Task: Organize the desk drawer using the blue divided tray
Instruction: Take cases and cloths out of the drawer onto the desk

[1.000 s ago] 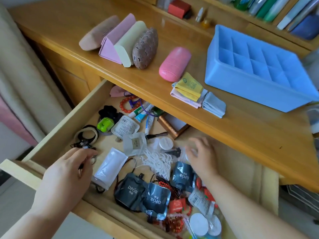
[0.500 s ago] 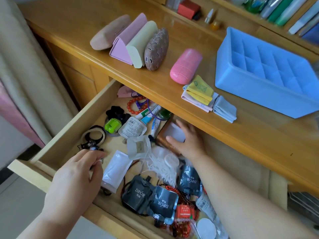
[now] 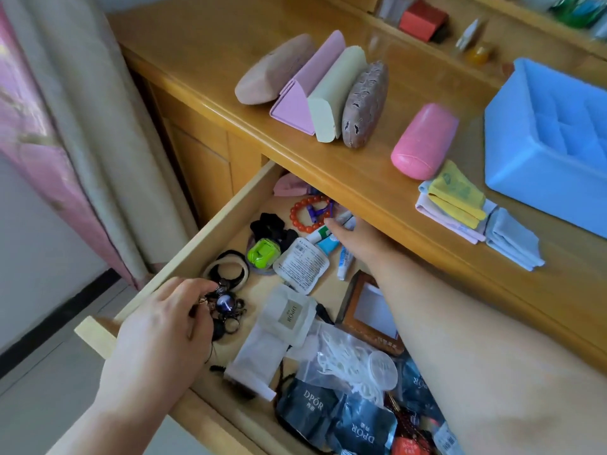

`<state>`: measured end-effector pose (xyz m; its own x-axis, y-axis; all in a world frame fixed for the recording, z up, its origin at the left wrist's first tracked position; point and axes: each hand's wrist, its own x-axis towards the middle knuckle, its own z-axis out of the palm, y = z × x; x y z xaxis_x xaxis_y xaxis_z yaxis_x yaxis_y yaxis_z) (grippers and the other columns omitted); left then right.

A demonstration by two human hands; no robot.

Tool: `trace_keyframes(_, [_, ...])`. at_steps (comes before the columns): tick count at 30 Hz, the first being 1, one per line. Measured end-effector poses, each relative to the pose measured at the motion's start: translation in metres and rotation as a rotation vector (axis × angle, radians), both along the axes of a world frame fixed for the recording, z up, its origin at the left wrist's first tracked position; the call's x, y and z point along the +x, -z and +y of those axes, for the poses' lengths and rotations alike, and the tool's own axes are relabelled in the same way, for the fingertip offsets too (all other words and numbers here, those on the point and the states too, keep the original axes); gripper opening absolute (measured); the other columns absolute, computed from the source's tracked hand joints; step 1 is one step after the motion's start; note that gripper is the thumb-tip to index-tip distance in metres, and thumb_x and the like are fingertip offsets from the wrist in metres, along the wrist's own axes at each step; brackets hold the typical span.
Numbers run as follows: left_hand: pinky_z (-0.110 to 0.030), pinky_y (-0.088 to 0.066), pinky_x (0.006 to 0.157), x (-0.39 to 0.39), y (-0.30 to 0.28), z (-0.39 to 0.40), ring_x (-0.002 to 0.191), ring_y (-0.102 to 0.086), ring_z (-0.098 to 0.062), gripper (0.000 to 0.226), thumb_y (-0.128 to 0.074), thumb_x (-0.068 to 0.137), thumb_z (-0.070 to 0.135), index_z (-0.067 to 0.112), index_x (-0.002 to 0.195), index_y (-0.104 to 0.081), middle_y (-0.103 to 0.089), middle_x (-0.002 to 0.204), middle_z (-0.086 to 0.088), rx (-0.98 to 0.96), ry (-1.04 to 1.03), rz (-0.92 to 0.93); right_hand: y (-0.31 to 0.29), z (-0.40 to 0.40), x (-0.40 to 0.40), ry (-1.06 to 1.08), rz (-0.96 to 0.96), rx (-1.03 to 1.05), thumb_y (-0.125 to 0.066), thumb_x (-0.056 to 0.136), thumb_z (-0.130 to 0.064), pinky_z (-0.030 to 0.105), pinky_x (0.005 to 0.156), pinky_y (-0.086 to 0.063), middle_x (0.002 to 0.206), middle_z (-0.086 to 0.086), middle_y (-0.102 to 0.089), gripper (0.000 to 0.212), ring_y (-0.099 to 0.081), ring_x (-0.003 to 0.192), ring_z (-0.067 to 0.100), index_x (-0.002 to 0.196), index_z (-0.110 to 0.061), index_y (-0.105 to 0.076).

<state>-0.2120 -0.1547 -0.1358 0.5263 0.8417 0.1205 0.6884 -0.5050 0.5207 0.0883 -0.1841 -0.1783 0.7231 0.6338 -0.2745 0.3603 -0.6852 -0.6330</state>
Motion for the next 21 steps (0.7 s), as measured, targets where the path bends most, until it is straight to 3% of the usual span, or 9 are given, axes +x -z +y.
trace_keyframes(5, [-0.014,-0.035,0.055,-0.003,0.0,0.0,0.07,-0.058,-0.013,0.029,-0.068,0.075,0.005,0.024,0.097,-0.066,-0.061,0.091,0.015,-0.016,0.006,-0.004,0.0,-0.021,-0.011,-0.174,-0.063,0.049,-0.065,0.085,-0.04,0.021,0.109,-0.024,0.151,-0.003,-0.031,0.066,-0.029,0.139,0.015,0.144,-0.03,-0.037])
trace_keyframes(8, [-0.018,-0.037,0.055,-0.003,0.0,-0.001,0.07,-0.061,-0.016,0.029,-0.067,0.076,0.004,0.024,0.098,-0.065,-0.062,0.091,0.013,-0.018,0.0,-0.024,-0.006,-0.053,-0.025,-0.375,-0.227,-0.149,-0.064,0.079,-0.052,0.025,0.105,-0.027,0.15,-0.007,-0.031,0.065,-0.032,0.135,0.02,0.139,-0.042,-0.04])
trace_keyframes(10, [-0.014,-0.034,0.054,-0.003,-0.001,-0.002,0.069,-0.061,-0.015,0.029,-0.068,0.076,0.005,0.025,0.097,-0.064,-0.062,0.092,0.014,-0.017,0.002,-0.028,-0.011,-0.067,-0.032,-0.407,-0.403,-0.232,-0.053,0.076,-0.068,0.034,0.098,-0.037,0.136,-0.011,-0.047,0.055,-0.049,0.119,0.019,0.124,-0.043,-0.055])
trace_keyframes(12, [-0.013,-0.034,0.054,-0.003,0.0,-0.001,0.07,-0.061,-0.014,0.029,-0.068,0.075,0.005,0.025,0.096,-0.064,-0.062,0.092,0.014,-0.009,0.012,-0.037,-0.019,-0.058,-0.035,-0.307,-0.48,-0.092,-0.052,0.082,-0.06,0.03,0.078,-0.042,0.114,-0.007,-0.059,0.037,-0.06,0.096,0.02,0.093,-0.029,-0.07])
trace_keyframes(13, [-0.014,-0.035,0.054,-0.004,0.001,-0.001,0.07,-0.061,-0.014,0.029,-0.068,0.075,0.006,0.025,0.096,-0.064,-0.061,0.092,0.015,-0.008,0.014,-0.042,-0.022,-0.046,-0.036,-0.28,-0.486,-0.016,-0.054,0.085,-0.05,0.029,0.072,-0.042,0.11,-0.003,-0.06,0.031,-0.061,0.092,0.022,0.088,-0.024,-0.069])
trace_keyframes(15, [-0.017,-0.038,0.055,-0.005,0.002,0.0,0.072,-0.06,-0.011,0.025,-0.066,0.078,0.008,0.026,0.096,-0.064,-0.061,0.092,0.016,0.003,0.016,-0.058,-0.022,-0.012,-0.037,-0.342,-0.499,0.021,-0.058,0.087,-0.04,0.033,0.084,-0.046,0.122,0.003,-0.057,0.031,-0.056,0.107,0.025,0.109,-0.019,-0.063])
trace_keyframes(18, [-0.018,-0.041,0.057,-0.005,0.002,0.0,0.074,-0.059,-0.01,0.021,-0.056,0.079,0.015,0.025,0.095,-0.064,-0.061,0.092,0.015,0.032,0.029,-0.074,-0.016,0.046,-0.038,-0.433,-0.448,-0.047,-0.063,0.084,-0.041,0.034,0.107,-0.033,0.143,0.005,-0.043,0.064,-0.037,0.132,0.026,0.139,-0.02,-0.038])
trace_keyframes(19, [-0.02,-0.043,0.057,-0.004,0.003,0.0,0.074,-0.061,-0.011,0.021,-0.055,0.077,0.017,0.025,0.094,-0.064,-0.062,0.092,0.014,0.03,0.029,-0.071,-0.013,0.06,-0.038,-0.429,-0.388,-0.027,-0.065,0.082,-0.039,0.027,0.107,-0.03,0.139,0.003,-0.045,0.068,-0.037,0.132,0.023,0.14,-0.018,-0.036])
trace_keyframes(21, [-0.023,-0.045,0.057,-0.004,0.002,0.0,0.074,-0.062,-0.014,0.021,-0.054,0.076,0.018,0.026,0.094,-0.064,-0.061,0.091,0.015,0.022,0.013,-0.063,-0.007,0.076,-0.035,-0.403,-0.269,0.059,-0.071,0.079,-0.027,0.004,0.085,-0.021,0.109,-0.015,-0.048,0.056,-0.044,0.111,0.011,0.128,-0.016,-0.046])
